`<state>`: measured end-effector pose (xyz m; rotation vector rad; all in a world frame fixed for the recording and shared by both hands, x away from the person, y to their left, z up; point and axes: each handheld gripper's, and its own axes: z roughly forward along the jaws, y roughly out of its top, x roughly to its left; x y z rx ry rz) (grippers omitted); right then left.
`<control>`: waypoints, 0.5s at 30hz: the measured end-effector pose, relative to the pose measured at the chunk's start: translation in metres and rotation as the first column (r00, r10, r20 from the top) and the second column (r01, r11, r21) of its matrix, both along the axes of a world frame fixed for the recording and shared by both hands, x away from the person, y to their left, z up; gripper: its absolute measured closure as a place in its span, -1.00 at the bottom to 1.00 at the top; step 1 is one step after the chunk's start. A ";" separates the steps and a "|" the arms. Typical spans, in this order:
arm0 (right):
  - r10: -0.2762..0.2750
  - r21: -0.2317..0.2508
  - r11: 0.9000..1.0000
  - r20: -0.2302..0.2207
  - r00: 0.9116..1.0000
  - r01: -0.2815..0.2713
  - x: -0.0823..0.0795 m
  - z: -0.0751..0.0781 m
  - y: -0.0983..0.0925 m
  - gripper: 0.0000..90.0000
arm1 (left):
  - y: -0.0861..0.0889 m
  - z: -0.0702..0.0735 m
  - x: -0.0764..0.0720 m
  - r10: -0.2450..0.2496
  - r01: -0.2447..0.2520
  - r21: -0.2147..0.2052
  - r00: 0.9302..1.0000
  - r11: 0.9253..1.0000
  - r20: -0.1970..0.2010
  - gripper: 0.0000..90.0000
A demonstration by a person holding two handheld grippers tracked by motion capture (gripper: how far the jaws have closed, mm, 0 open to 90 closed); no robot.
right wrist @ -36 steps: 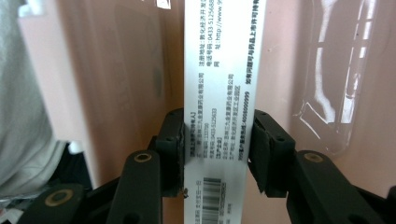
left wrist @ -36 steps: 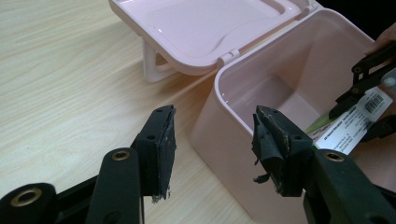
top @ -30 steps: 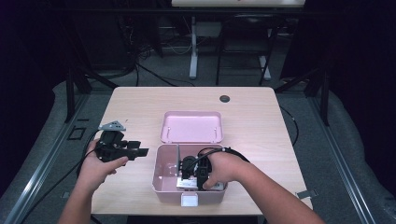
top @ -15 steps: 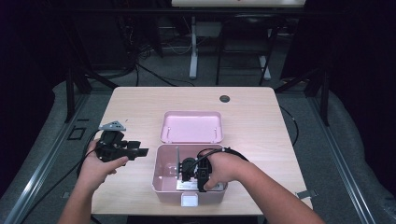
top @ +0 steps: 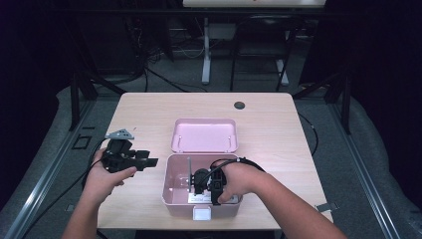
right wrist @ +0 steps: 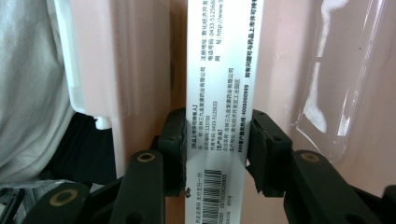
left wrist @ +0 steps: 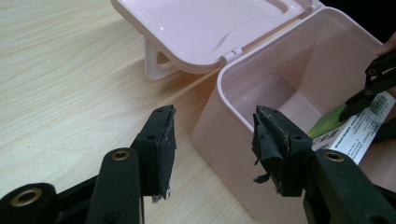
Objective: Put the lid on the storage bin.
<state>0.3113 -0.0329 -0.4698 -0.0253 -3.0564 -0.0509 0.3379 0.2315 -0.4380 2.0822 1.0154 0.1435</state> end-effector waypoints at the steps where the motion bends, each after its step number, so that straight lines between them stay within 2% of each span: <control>1: 0.000 0.000 1.000 0.001 1.000 0.000 0.000 0.000 0.000 0.36 | 0.000 0.000 0.000 0.000 0.000 0.000 1.000 1.000 0.000 0.09; 6: -0.002 -0.002 1.000 0.003 1.000 0.002 0.000 0.000 0.000 0.35 | 0.000 0.001 -0.001 0.004 -0.004 -0.003 1.000 1.000 0.001 0.09; 15: -0.045 -0.001 0.999 0.004 0.999 0.045 0.001 0.006 -0.003 0.27 | 0.000 0.001 -0.001 0.008 -0.007 -0.008 1.000 1.000 0.004 0.09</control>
